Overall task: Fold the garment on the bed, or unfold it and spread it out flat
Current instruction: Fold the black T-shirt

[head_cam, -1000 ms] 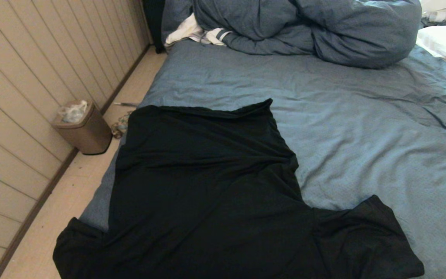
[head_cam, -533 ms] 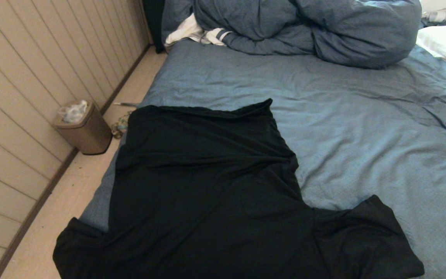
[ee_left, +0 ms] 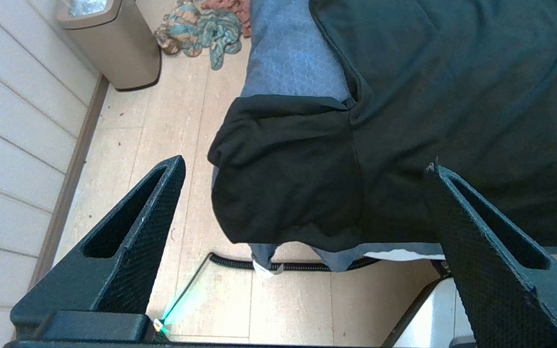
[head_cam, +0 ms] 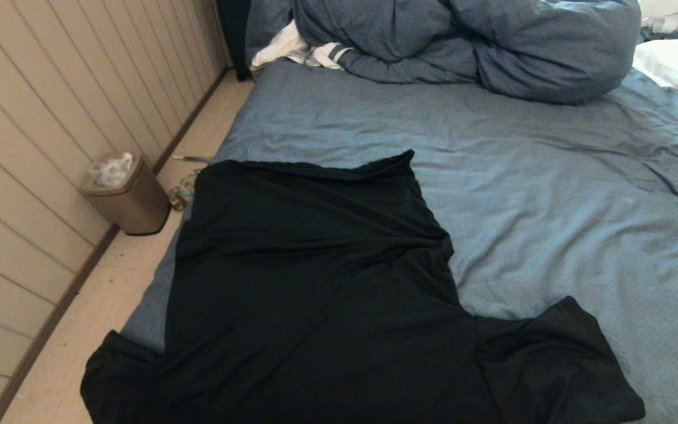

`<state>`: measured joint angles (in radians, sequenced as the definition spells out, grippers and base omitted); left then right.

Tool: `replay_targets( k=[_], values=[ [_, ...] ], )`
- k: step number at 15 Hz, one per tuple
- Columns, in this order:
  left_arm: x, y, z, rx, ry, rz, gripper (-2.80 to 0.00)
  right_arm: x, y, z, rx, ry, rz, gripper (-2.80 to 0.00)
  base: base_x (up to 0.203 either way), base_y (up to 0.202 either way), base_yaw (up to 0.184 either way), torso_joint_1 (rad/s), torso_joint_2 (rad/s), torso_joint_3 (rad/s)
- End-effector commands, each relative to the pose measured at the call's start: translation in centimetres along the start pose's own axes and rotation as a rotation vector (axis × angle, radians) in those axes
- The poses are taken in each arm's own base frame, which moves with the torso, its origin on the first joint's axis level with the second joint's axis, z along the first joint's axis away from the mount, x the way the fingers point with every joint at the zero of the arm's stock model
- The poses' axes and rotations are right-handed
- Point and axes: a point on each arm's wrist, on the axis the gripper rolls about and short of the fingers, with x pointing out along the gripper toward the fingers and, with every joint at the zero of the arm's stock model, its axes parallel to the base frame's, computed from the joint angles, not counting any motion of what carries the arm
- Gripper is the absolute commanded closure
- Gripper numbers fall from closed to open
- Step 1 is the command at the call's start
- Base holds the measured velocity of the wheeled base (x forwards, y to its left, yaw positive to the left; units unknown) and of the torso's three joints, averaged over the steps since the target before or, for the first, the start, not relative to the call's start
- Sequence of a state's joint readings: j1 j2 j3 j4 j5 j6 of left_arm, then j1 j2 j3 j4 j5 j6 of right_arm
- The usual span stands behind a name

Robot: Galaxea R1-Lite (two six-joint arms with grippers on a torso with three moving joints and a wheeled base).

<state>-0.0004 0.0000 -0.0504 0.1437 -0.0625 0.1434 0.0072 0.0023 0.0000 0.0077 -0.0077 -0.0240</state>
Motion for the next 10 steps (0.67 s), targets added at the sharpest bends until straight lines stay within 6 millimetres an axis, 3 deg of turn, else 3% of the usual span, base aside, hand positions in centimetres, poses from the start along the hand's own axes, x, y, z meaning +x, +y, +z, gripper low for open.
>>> replay_targets(
  k=[1,10],
  values=[
    [0.00,0.00,0.00,0.001,0.000,-0.002,-2.80,0.01,0.00,0.00,-0.001,0.001,0.000,0.00,0.000,0.000,0.000,0.000,0.00,0.000],
    [0.00,0.00,0.00,0.001,0.000,-0.002,-2.80,0.01,0.00,0.00,-0.001,0.001,0.000,0.00,0.000,0.000,0.000,0.000,0.00,0.000]
  ],
)
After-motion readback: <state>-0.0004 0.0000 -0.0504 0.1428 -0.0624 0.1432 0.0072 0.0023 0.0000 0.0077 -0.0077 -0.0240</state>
